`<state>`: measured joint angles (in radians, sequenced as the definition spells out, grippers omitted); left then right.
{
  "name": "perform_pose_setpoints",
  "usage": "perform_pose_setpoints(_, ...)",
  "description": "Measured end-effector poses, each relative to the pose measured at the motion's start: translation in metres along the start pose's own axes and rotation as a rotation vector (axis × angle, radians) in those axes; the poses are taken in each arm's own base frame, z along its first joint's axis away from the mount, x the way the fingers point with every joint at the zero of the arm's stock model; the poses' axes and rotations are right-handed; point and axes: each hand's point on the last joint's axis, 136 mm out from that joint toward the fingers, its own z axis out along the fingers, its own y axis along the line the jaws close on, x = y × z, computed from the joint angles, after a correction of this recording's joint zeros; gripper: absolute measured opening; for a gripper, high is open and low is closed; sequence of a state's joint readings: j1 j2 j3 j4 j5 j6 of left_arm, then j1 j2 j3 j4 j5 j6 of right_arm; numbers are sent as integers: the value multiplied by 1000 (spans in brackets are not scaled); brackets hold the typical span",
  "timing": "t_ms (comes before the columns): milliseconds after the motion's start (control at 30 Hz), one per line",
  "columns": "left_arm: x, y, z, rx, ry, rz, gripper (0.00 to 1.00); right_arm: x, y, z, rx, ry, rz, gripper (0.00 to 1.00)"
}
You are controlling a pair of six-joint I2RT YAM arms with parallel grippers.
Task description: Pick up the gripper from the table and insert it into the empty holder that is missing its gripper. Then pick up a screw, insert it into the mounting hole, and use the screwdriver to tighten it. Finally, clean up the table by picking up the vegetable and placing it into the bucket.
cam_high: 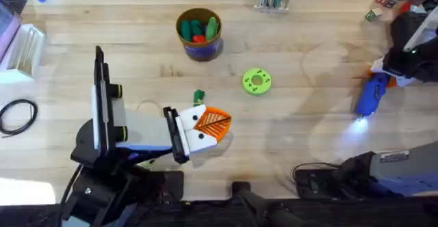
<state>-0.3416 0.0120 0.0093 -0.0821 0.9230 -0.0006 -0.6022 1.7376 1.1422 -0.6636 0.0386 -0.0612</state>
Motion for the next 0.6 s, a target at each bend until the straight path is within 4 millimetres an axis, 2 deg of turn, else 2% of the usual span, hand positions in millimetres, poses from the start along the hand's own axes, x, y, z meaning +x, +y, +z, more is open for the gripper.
perform_pose_setpoints(100,0,0,0,0,0,0,15,-12,7,-28,-33,-94,-9,23)
perform_pose_setpoints(167,0,0,0,0,0,0,15,-23,18,-57,-74,-187,-25,23)
perform_pose_setpoints(300,0,0,0,0,0,0,15,-37,57,-120,-240,-388,-90,23)
perform_pose_setpoints(367,0,0,0,0,0,0,15,-35,81,-151,-324,-462,-142,23)
perform_pose_setpoints(467,0,0,0,0,0,0,15,-21,110,-190,-409,-532,-198,23)
perform_pose_setpoints(600,0,0,0,-3,0,0,15,-2,130,-233,-478,-617,-223,23)
